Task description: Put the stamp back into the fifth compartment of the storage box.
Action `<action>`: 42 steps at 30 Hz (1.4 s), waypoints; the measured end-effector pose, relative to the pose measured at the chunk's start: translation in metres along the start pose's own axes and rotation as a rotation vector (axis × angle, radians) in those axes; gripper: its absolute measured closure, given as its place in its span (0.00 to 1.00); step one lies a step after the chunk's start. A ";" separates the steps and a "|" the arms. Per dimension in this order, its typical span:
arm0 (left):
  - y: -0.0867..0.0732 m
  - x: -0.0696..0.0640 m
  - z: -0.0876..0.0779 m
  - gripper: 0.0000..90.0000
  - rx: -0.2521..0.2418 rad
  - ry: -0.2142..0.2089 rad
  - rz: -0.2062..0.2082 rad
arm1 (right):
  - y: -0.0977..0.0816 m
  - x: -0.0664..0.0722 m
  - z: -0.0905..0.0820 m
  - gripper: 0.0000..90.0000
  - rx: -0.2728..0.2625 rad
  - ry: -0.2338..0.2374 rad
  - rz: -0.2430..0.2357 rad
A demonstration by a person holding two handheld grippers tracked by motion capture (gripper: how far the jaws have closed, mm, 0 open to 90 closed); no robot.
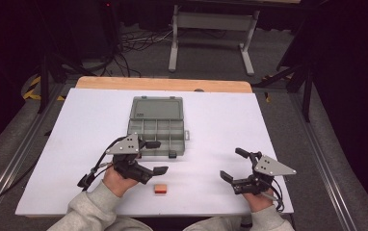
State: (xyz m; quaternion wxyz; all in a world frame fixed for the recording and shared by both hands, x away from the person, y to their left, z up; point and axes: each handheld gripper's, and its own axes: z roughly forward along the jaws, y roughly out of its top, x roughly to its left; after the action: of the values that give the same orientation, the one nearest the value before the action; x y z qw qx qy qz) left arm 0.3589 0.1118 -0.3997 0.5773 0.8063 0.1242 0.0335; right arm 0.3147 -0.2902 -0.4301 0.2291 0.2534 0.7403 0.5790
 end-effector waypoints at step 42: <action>-0.019 -0.014 0.017 0.21 0.332 -0.048 0.041 | -0.001 0.000 0.000 0.05 0.006 0.008 0.006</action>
State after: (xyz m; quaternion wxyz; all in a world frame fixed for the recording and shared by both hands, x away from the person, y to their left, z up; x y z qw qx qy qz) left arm 0.3461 0.0986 -0.4222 0.4382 0.8935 0.0976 0.0052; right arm 0.3149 -0.2907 -0.4306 0.2237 0.2541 0.7420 0.5786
